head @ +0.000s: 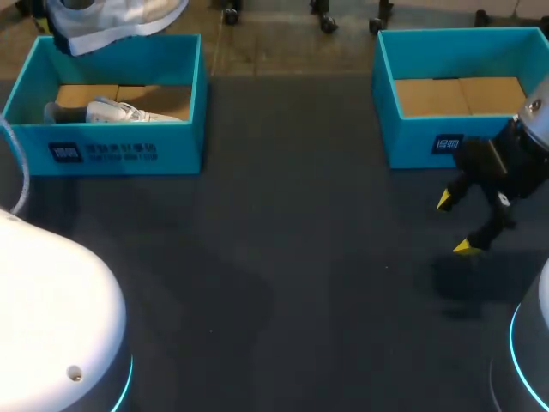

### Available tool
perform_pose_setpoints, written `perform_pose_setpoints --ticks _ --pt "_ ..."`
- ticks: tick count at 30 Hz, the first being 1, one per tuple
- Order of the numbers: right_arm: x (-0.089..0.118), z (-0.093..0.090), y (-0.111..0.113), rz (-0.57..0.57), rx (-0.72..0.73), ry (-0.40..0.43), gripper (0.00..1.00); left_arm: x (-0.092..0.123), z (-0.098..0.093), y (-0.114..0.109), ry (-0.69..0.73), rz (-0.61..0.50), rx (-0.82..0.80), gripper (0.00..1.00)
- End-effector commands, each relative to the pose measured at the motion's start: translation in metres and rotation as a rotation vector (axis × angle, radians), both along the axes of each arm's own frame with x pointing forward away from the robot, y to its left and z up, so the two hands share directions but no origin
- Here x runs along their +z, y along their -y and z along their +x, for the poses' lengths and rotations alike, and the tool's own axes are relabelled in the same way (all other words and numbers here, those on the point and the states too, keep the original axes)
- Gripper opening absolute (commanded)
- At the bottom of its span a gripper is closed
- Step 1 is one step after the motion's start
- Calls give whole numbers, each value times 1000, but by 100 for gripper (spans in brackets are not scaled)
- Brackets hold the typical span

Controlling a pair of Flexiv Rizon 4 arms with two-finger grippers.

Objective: Take the shoe out of the shoebox, open the shoe tongue, remove and reinsert the insole, then place the shoe into the shoebox

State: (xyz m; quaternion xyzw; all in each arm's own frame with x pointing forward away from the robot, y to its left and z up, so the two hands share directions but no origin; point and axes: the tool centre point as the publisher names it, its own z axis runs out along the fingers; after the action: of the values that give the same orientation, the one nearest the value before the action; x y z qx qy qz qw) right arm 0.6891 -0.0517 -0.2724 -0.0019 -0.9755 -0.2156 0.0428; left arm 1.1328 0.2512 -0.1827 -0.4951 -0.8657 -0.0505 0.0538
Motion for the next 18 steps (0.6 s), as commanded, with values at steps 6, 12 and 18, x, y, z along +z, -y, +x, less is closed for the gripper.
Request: perform_pose_setpoints --ticks 6,12,18 --pt "-1 0 -1 -3 -1 0 100 -6 33 -33 41 -54 -534 0" --pt "-1 0 -1 -3 -1 0 100 -5 35 -38 41 -46 -570 0" --pt "-1 0 -1 -3 -1 0 100 -7 42 -37 56 8 -544 0"
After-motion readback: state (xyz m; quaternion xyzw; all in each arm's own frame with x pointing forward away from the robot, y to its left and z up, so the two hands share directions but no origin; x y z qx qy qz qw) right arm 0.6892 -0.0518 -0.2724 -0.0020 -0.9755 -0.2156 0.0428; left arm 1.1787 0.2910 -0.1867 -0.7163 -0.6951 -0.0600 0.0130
